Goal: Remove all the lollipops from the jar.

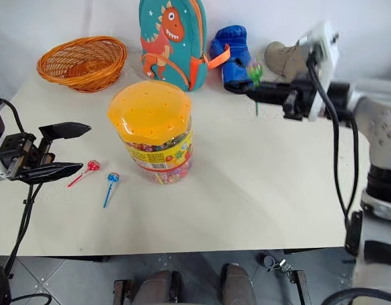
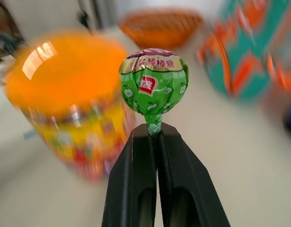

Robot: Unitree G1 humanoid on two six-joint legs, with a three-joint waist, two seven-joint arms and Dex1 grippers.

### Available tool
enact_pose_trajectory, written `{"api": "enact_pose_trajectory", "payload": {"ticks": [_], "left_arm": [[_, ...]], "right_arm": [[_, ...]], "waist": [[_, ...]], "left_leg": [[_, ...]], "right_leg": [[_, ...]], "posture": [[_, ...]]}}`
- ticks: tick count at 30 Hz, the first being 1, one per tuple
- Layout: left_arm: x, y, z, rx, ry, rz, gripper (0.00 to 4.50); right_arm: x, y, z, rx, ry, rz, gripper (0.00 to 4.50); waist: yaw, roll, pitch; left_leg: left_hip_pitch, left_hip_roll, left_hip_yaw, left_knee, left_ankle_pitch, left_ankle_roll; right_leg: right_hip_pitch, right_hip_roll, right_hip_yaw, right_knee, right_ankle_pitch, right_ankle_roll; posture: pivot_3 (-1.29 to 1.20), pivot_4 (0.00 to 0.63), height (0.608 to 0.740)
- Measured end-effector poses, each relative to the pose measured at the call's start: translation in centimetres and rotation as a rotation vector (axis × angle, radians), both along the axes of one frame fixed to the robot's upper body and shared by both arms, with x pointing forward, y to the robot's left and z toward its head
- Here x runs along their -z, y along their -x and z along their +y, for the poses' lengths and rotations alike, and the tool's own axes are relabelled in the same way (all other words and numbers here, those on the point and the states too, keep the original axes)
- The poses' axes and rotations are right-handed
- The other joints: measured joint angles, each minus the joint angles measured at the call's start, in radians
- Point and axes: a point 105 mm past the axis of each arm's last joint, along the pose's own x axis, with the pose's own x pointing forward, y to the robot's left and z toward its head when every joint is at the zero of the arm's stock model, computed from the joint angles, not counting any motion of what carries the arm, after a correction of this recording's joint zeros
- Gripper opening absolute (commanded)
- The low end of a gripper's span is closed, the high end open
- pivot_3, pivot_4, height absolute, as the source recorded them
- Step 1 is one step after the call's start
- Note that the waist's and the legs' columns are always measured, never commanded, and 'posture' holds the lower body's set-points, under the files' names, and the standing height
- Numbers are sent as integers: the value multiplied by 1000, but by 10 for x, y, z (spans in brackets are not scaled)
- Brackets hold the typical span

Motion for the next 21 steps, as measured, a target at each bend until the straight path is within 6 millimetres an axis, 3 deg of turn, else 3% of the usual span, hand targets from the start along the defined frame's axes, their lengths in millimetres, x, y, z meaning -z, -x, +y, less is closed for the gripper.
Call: {"api": "enact_pose_trajectory", "payload": {"ticks": [6, 13, 17, 21], "left_arm": [[18, 10, -12, 45, -25, 46, 4500], [20, 17, -18, 54, -30, 58, 4500], [23, 20, -19, 50, -36, 76, 4500], [27, 23, -21, 45, -51, 97, 4500]], "right_arm": [[98, 11, -21, 138, 15, 299, 29], [129, 1, -34, 257, 36, 339, 29], [143, -3, -28, 254, 36, 368, 1022], [149, -7, -29, 261, 40, 375, 2422]], "waist": [[9, 1, 0], [8, 1, 0], [7, 1, 0], [7, 1, 0]], "left_leg": [[-1, -1, 1, 2, 0, 1], [0, -1, 1, 2, 0, 1], [0, -1, 1, 2, 0, 1], [0, -1, 1, 2, 0, 1]], "right_leg": [[0, -1, 1, 0, 0, 1], [1, -1, 2, 0, 0, 1], [1, -1, 2, 0, 0, 1], [1, -1, 2, 0, 0, 1]], "posture": [[0, 150, 740], [0, 150, 740], [0, 150, 740], [0, 150, 740]]}}
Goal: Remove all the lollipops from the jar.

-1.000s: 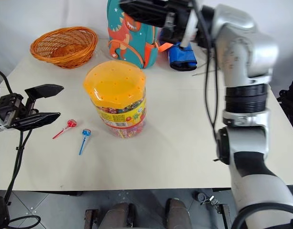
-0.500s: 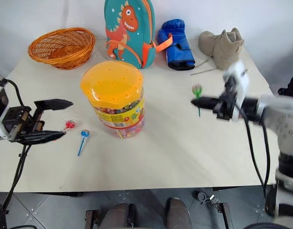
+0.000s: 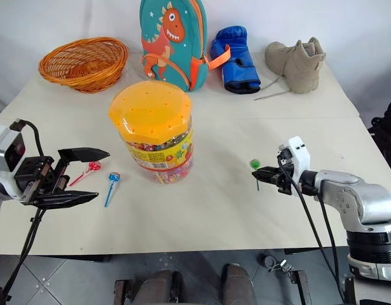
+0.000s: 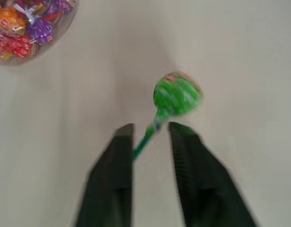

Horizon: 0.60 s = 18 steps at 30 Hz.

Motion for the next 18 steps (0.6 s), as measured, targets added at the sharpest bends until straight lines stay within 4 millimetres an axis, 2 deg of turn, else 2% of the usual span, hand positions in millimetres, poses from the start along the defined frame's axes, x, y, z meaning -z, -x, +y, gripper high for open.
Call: {"api": "enact_pose_trajectory", "payload": {"ticks": [6, 9, 11, 15, 18], "left_arm": [[-3, -1, -1, -32, 1, 1, 4500], [-8, -5, 1, -80, 30, 12, 4500], [-10, -8, 2, -104, 45, 31, 4500], [-11, -16, 5, -186, 39, 43, 4500], [-12, -19, 10, -223, 28, 39, 4500]], "right_arm": [[4, -1, -1, -4, -5, 6, 4456], [-7, 2, 1, -43, -23, -17, 4487], [-23, 2, 3, -72, -34, -60, 4487], [-71, 4, 13, -164, -42, -202, 4487], [-91, 11, 24, -258, -20, -266, 4487]], "waist": [[7, 0, 0], [16, 0, 0], [17, 0, 0], [20, 0, 0], [21, 0, 0]], "left_leg": [[0, 0, 0, 0, 0, 0], [0, 0, 0, 0, 0, 0], [0, 0, 0, 0, 0, 0], [0, 0, 0, 0, 0, 0], [0, 0, 0, 0, -1, 0]], "right_leg": [[0, 0, 0, 0, 0, 0], [0, 0, 0, 0, 0, 0], [0, 0, 1, 0, 0, 0], [0, 0, 0, 0, 0, 0], [0, 0, 0, -1, 0, 0]], "posture": [[0, 150, 740], [0, 150, 740], [0, 150, 740], [0, 150, 740], [0, 150, 740]]}}
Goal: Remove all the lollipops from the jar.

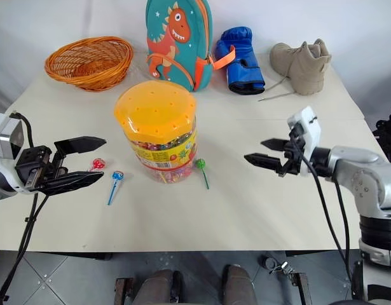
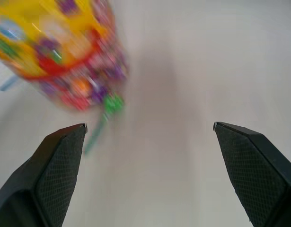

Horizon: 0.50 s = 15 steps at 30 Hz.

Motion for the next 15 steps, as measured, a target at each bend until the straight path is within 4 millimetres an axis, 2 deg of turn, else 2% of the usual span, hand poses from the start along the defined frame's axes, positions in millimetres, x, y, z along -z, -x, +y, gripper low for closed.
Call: {"api": "enact_pose_trajectory", "payload": {"ticks": [4, 8, 15], "left_arm": [[-3, 0, 7, -35, -6, -54, 4500], [9, -1, 17, -82, -49, -14, 4500], [4, 3, 43, -159, -49, -8, 4500]], "right_arm": [[-4, 19, 14, -161, 99, -42, 4487], [-4, 32, 21, -312, 178, -100, 4487], [4, 22, 13, -351, 232, -141, 4487]], "waist": [[2, 0, 0], [1, 0, 0], [0, 0, 0]], "left_leg": [[0, 0, 0, 0, -1, 0], [0, 0, 1, 0, -1, 1], [0, 0, 1, 0, -1, 0]], "right_leg": [[0, 0, 0, -1, 0, 0], [0, 0, 0, -1, 0, 0], [0, 0, 0, -1, 0, 0]], "posture": [[0, 150, 740], [0, 150, 740], [0, 150, 740]]}}
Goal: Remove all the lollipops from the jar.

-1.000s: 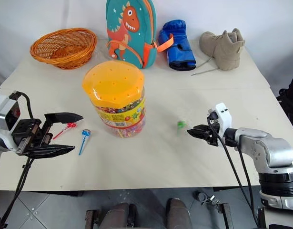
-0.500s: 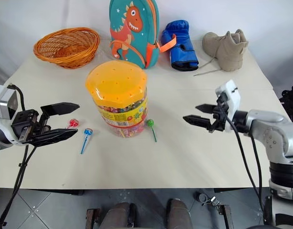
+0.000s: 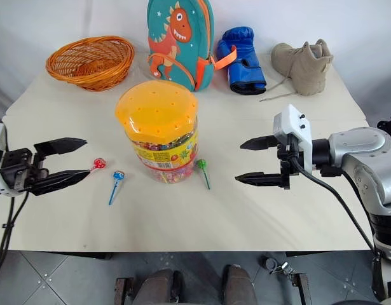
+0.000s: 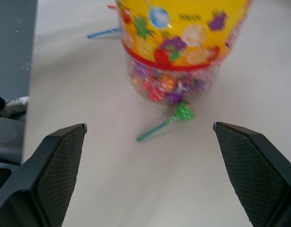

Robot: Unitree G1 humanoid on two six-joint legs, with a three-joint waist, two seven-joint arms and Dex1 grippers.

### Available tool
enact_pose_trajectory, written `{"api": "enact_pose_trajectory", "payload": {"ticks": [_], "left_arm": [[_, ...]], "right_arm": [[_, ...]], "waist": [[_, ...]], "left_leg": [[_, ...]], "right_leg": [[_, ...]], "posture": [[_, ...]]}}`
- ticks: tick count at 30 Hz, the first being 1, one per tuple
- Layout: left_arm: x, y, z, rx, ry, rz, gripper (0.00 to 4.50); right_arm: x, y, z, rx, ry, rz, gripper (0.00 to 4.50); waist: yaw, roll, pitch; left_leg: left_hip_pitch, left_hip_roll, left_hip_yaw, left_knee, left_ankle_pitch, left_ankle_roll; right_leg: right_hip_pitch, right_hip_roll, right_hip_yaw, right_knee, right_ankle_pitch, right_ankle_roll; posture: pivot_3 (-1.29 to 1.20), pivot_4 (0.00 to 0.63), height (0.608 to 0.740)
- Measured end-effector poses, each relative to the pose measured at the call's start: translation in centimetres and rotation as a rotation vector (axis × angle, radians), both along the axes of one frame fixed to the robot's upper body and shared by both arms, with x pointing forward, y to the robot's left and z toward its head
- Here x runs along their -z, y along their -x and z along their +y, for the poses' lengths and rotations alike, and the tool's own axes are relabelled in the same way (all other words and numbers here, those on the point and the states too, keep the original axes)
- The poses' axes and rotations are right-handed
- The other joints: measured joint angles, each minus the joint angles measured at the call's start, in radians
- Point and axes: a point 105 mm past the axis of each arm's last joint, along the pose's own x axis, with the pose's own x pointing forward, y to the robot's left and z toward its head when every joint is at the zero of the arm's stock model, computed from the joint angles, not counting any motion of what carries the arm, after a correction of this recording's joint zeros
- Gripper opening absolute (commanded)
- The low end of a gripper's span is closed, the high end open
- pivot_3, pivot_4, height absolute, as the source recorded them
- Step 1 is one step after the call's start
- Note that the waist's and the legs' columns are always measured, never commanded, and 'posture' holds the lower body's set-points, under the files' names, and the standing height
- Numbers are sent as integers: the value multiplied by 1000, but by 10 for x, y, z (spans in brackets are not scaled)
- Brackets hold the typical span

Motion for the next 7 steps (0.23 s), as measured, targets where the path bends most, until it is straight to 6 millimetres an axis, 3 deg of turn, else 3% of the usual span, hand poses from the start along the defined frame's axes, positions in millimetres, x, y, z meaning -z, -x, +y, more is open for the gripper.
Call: {"api": "enact_pose_trajectory", "payload": {"ticks": [7], "left_arm": [[-4, 7, 10, -31, 32, 5, 4500]], "right_arm": [[2, -3, -2, -9, -2, -17, 4487]], "waist": [[0, 0, 0]], "left_leg": [[0, 0, 0, 0, 0, 0]], "right_leg": [[0, 0, 0, 0, 0, 0]], "posture": [[0, 150, 740]]}}
